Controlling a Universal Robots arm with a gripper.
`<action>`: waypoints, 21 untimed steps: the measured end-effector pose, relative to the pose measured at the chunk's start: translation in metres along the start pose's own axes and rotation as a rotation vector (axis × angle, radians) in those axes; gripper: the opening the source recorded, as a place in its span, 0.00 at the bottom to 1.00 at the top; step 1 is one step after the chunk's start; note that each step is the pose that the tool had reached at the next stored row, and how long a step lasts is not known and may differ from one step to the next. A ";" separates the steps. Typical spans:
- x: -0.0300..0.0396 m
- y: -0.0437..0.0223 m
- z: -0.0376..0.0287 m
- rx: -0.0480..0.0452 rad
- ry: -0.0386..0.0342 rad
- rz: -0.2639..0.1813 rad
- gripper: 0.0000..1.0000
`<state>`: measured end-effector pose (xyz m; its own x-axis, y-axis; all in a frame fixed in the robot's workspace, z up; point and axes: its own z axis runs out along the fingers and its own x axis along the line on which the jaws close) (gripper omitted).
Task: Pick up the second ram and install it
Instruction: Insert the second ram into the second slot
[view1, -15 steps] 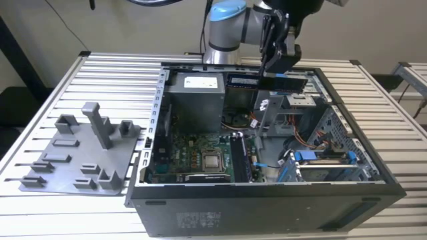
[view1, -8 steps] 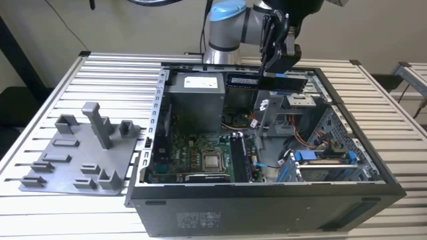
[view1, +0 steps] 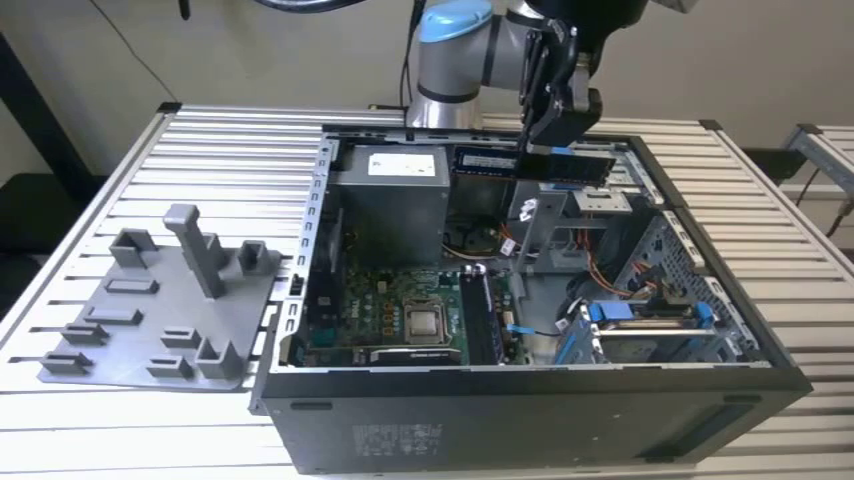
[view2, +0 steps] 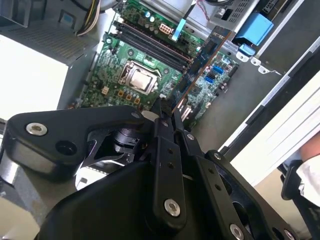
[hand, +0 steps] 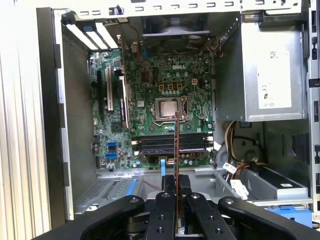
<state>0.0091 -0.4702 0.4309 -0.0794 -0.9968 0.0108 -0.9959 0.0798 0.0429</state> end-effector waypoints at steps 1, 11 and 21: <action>0.0000 0.0000 0.0000 0.0000 -0.0001 0.003 0.14; 0.0000 0.0000 0.0003 -0.0010 -0.0039 0.091 0.14; 0.0000 0.0000 0.0006 -0.0025 -0.0095 0.225 0.14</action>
<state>0.0091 -0.4702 0.4303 -0.2999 -0.9539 0.0109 -0.9530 0.3000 0.0429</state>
